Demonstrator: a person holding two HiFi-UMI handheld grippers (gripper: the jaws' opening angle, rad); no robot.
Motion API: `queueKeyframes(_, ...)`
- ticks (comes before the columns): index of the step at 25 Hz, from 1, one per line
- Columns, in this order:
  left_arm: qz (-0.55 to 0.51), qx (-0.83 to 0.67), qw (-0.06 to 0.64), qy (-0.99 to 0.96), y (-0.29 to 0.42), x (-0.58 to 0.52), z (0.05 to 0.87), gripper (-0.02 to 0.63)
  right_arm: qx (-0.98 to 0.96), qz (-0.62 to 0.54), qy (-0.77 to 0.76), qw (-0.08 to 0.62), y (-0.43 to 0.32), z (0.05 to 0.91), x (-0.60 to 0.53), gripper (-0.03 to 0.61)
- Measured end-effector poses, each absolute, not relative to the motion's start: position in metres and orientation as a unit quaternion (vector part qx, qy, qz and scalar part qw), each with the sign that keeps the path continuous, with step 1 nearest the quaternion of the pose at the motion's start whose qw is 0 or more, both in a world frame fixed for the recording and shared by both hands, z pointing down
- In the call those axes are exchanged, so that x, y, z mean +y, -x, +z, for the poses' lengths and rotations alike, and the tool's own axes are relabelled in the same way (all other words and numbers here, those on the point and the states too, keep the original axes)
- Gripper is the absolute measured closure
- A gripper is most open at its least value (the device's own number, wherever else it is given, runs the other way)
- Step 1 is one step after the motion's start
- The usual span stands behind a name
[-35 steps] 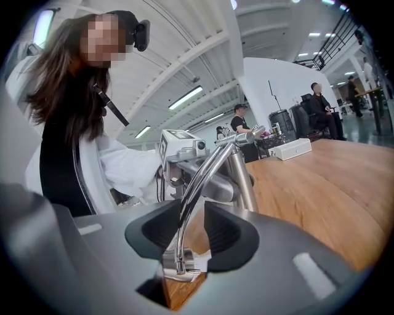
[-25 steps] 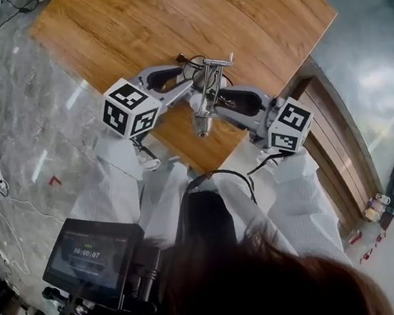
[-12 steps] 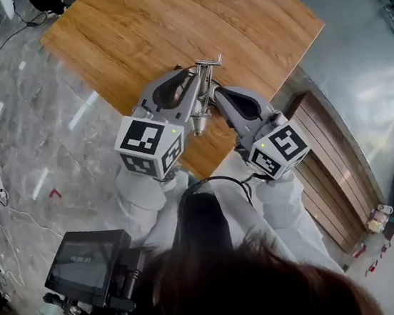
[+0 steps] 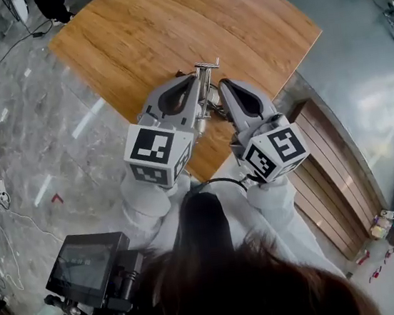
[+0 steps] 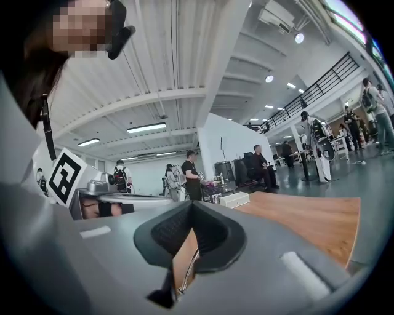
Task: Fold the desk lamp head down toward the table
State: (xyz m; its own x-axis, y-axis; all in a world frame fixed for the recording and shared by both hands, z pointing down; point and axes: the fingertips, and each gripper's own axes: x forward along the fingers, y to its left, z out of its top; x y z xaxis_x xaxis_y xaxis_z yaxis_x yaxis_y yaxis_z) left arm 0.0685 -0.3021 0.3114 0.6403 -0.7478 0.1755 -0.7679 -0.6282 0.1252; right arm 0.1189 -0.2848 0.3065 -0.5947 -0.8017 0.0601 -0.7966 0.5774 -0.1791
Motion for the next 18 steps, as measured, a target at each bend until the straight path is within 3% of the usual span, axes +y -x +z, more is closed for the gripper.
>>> queueKeyframes(18, 0.061, -0.416, 0.089, -0.903, -0.0728, -0.2997, 0.3146, 0.612, 0.890, -0.090, 0.446, 0.009, -0.1163, 0.3061, -0.2812, 0.578)
